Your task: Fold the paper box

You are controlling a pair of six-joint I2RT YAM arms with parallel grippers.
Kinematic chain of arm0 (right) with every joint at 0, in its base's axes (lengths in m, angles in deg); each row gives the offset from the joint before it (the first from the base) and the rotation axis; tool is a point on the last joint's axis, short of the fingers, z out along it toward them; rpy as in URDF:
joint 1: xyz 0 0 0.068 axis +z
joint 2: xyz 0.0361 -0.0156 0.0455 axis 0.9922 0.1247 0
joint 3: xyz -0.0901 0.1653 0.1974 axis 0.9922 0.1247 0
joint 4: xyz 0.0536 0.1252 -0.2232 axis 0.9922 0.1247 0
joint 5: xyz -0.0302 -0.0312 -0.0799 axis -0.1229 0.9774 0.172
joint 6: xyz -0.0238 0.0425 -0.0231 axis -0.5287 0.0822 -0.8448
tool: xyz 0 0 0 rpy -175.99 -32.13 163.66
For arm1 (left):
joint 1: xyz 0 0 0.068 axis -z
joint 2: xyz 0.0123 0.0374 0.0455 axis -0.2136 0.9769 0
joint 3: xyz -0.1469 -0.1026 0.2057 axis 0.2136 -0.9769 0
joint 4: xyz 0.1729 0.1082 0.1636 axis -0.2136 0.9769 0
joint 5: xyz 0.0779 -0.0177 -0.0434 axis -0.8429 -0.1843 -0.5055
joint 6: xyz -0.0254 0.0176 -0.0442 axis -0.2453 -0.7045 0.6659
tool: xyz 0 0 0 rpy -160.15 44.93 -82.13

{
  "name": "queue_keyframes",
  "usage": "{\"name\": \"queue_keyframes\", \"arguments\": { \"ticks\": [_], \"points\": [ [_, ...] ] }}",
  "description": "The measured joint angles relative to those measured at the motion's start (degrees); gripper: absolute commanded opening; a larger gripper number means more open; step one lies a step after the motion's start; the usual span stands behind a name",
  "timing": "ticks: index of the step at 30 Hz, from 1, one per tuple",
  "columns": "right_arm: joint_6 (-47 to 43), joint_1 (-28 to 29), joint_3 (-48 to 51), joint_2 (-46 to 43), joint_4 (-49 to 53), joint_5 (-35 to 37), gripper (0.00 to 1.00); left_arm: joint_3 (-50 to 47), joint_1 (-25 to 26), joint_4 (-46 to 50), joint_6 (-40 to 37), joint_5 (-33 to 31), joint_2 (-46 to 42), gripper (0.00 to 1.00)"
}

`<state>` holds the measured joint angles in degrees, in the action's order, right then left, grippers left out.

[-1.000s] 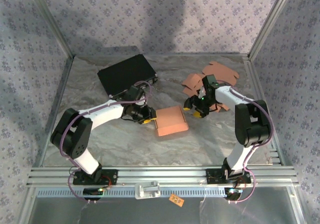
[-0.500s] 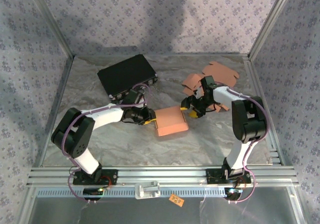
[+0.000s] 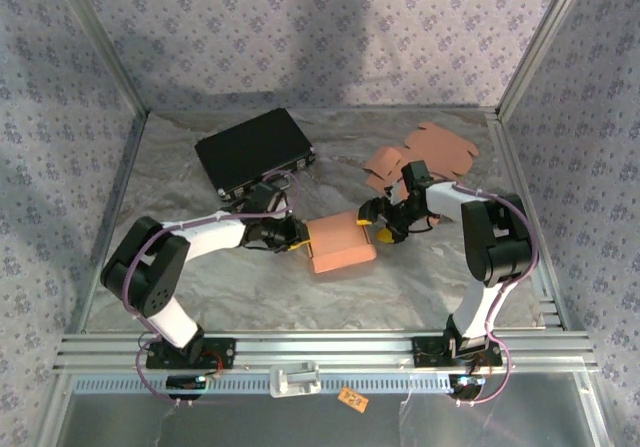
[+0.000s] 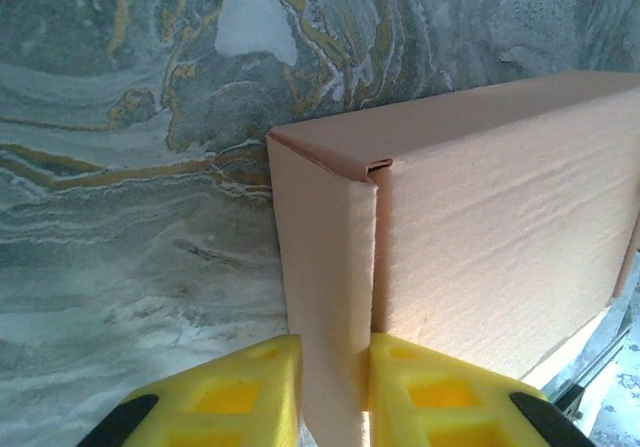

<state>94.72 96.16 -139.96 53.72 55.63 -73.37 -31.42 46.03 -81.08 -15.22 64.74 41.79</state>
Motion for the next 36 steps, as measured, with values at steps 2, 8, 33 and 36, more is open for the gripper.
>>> {"name": "queue_keyframes", "arguments": {
  "ticks": [2, 8, 33, 36],
  "points": [
    [-0.6, 0.9, 0.1, -0.2, -0.8, -0.8, 0.79, -0.7, -0.3, -0.6, 0.0, -0.2, -0.3, 0.20],
    [-0.5, 3.1, 1.8, -0.2, -5.4, -4.4, 0.77, -2.0, -1.5, -1.8, 0.0, 0.1, -0.7, 0.19],
    [12.6, 6.8, 1.5, -0.7, -12.7, -9.5, 0.43, -1.7, -4.8, -6.3, 5.5, 0.2, -5.8, 0.51],
    [18.8, 5.9, 1.5, -1.5, -12.5, -9.5, 0.42, -0.7, -5.7, -2.6, 4.3, -0.7, -8.9, 0.52]
  ]
}}
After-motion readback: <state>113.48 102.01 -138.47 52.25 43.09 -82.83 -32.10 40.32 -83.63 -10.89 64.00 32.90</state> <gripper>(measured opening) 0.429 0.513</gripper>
